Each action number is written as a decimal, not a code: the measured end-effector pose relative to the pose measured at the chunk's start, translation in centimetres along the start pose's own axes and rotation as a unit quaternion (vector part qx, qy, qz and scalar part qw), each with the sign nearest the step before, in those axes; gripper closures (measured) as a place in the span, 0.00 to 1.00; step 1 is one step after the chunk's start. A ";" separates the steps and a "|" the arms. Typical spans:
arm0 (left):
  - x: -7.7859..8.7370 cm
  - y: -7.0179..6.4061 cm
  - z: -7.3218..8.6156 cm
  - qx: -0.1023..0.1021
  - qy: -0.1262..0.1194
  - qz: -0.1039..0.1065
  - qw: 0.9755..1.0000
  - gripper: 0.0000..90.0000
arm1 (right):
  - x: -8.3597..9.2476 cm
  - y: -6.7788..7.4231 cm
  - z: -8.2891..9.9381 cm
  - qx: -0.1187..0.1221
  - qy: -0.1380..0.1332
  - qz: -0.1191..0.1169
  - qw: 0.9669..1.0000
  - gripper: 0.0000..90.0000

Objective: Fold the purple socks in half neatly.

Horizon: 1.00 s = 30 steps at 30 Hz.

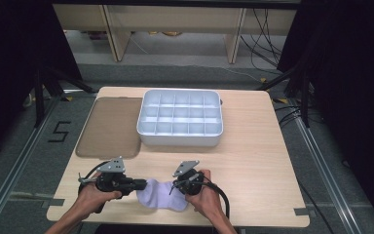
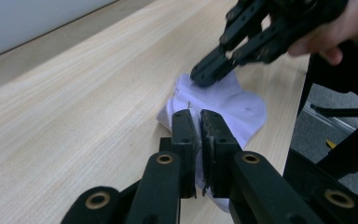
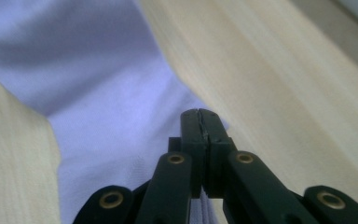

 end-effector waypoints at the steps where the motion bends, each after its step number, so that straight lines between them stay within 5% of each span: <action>1: -0.1 -0.1 -0.1 0.005 -0.006 -0.004 1.000 0.93 | -0.3 0.1 0.0 -0.004 -0.005 -0.002 1.000 1.00; 16: -2.9 -0.9 -1.5 0.016 -0.005 0.003 1.000 0.93 | -0.2 -0.2 0.0 -0.023 -0.007 -0.019 1.000 1.00; 26: -4.6 -1.6 -2.2 0.003 0.007 0.006 1.000 0.93 | -0.2 -0.4 0.1 -0.022 -0.010 -0.020 0.999 1.00; 30: -5.2 -1.5 -2.1 0.003 0.015 0.005 1.000 0.93 | 0.4 -0.6 0.1 -0.041 -0.026 -0.029 0.998 0.99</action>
Point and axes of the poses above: each handheld gripper's, and its own axes: x roughly backward along the jaws, z roughly out of its underside, y roughly to its left, the point moved 3 cm from there along -x, roughly forward along the jaws, and after that the axes turned 3 degrees about y, right-handed, at the moved point
